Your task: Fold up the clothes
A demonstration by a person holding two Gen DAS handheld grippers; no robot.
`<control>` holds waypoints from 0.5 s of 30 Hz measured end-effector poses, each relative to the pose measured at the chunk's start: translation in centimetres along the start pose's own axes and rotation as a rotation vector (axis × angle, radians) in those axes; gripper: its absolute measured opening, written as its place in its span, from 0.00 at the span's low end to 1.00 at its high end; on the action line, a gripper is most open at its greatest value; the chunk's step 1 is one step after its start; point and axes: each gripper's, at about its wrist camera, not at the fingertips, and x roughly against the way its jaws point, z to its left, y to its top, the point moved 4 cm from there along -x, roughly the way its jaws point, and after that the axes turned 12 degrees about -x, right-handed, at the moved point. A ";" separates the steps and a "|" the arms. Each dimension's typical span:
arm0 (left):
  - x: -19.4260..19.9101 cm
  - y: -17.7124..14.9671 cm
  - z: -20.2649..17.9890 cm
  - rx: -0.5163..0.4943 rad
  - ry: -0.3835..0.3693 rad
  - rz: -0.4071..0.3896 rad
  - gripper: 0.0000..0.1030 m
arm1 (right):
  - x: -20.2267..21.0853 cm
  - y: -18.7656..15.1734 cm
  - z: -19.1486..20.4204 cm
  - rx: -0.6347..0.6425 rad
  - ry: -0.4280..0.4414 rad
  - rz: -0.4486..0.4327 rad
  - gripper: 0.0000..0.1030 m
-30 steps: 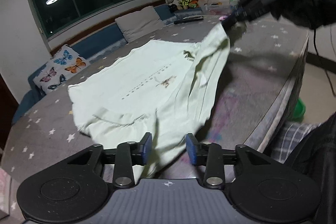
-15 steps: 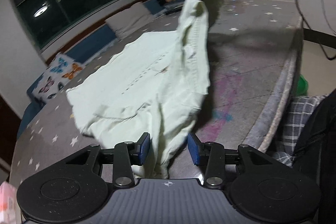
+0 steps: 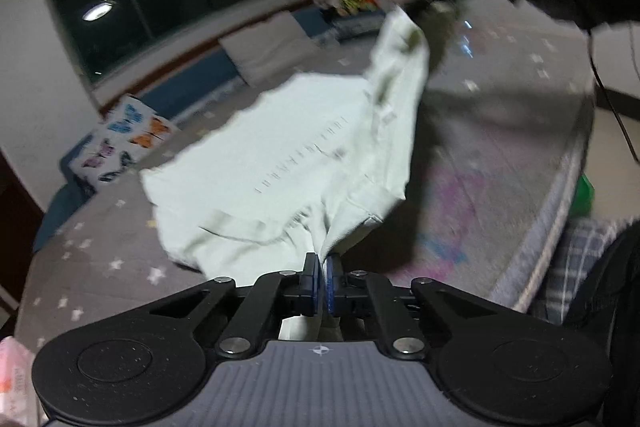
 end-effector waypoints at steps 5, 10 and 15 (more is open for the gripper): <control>3.1 1.2 1.4 -0.004 0.084 -0.052 0.04 | 2.7 -0.7 0.3 -0.025 0.008 -0.031 0.07; 7.6 2.9 2.2 -0.049 0.157 -0.117 0.04 | 7.3 -1.1 0.9 -0.040 0.025 -0.084 0.07; 10.4 4.5 3.4 -0.067 0.252 -0.168 0.04 | 11.2 -0.5 1.9 -0.026 0.049 -0.144 0.07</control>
